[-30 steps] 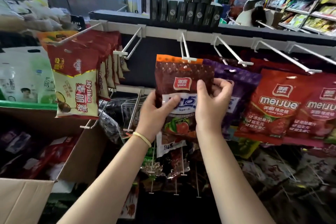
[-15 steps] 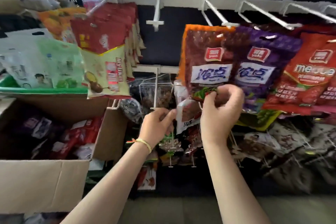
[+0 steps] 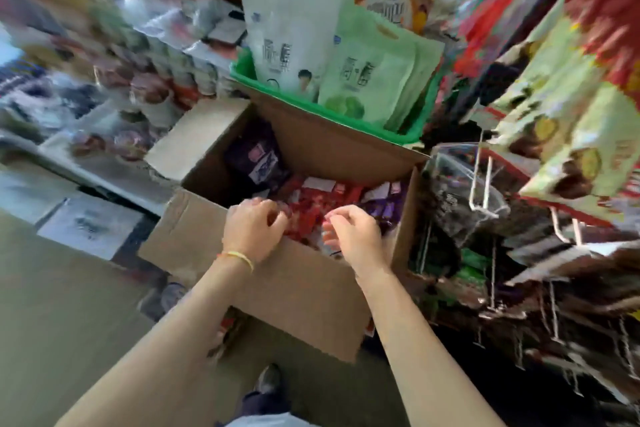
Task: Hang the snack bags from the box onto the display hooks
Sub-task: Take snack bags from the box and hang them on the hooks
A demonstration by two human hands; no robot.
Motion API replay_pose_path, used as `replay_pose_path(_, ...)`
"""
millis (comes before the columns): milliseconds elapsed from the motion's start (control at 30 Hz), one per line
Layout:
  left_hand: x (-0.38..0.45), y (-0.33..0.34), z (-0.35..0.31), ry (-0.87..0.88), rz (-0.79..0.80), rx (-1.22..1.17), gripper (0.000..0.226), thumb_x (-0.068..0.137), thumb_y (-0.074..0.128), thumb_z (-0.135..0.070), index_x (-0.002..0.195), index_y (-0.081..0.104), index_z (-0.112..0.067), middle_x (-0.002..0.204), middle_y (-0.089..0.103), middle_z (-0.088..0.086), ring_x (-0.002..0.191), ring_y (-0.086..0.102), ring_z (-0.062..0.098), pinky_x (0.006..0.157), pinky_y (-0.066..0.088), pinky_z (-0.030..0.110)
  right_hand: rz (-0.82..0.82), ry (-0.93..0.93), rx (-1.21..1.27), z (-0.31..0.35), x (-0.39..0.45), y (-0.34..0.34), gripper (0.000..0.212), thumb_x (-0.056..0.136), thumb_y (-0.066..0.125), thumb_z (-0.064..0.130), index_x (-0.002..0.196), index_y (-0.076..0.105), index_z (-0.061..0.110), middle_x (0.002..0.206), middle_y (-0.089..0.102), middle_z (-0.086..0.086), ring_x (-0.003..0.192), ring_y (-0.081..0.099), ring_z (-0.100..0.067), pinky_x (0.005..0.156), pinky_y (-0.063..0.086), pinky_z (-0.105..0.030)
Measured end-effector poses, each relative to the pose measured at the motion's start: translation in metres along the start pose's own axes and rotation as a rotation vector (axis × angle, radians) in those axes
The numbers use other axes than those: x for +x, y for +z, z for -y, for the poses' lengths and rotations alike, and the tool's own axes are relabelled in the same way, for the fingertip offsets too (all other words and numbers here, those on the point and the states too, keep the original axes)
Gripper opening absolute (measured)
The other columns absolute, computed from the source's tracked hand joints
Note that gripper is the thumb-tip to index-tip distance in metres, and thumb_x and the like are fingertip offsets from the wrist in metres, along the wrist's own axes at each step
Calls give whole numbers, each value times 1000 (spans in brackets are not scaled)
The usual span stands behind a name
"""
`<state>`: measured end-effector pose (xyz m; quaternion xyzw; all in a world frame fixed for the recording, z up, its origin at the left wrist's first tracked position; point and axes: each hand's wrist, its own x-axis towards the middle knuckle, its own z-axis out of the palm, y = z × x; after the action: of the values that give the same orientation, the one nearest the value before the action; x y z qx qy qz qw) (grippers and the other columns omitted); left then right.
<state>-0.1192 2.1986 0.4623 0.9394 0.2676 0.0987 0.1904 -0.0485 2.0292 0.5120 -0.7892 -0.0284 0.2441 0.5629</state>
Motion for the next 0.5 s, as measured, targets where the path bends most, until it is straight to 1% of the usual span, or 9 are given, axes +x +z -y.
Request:
replay_pose_path(67,10,-1,29,75,57,154,49,87,34,-51,85,75,-24,90,70,0,95,62,25,90,36,39,30,104,-129,-16,31,32,9,80,57,26,77,65,22,80,67,1,88,69,-28,84,58,-46)
replay_pose_path(100,12,0,38,99,61,197,49,90,34,-50,85,75,-25,89,70,-2,95,62,22,90,33,39,66,139,-217,-23,44,43,13,79,58,29,83,69,23,88,68,1,99,67,-31,90,55,-45)
replay_pose_path(167,12,-1,43,132,53,246,50,93,33,-48,78,75,-25,83,70,-6,88,61,19,84,32,37,160,196,-335,-24,62,58,22,90,59,21,106,72,15,111,68,-4,115,60,-27,95,46,-33)
replay_pose_path(200,12,-1,43,144,40,256,51,93,33,-46,74,74,-24,80,70,-6,84,61,19,82,31,37,201,230,-344,-26,72,63,27,94,57,17,117,70,10,119,64,-5,117,57,-24,95,42,-29)
replay_pose_path(267,12,0,42,151,15,252,50,94,34,-44,69,72,-23,75,68,-5,79,59,20,79,32,38,217,357,-296,-24,83,70,30,94,58,17,121,67,9,118,61,-3,110,56,-22,92,42,-30)
replay_pose_path(333,14,1,43,152,3,236,49,94,37,-42,65,70,-22,71,66,-4,76,56,21,77,32,38,189,548,-136,-26,90,78,23,92,60,19,109,71,10,110,68,-7,97,62,-24,87,50,-34)
replay_pose_path(400,15,1,44,149,13,223,49,94,37,-42,63,68,-22,69,64,-3,73,54,21,76,33,38,203,675,76,-23,90,85,20,97,53,16,99,71,7,97,71,-12,88,66,-27,81,55,-38)
replay_pose_path(433,16,0,45,148,19,219,49,94,35,-41,63,68,-22,68,64,-3,73,53,22,76,33,38,207,696,140,-24,90,86,24,99,48,14,104,70,5,100,72,-14,93,67,-29,86,55,-41)
replay_pose_path(500,17,-3,44,154,26,219,52,94,31,-43,63,67,-21,68,63,-2,73,52,22,76,33,38,222,673,201,-21,89,85,30,102,44,15,120,65,3,117,69,-15,116,63,-30,104,47,-48)
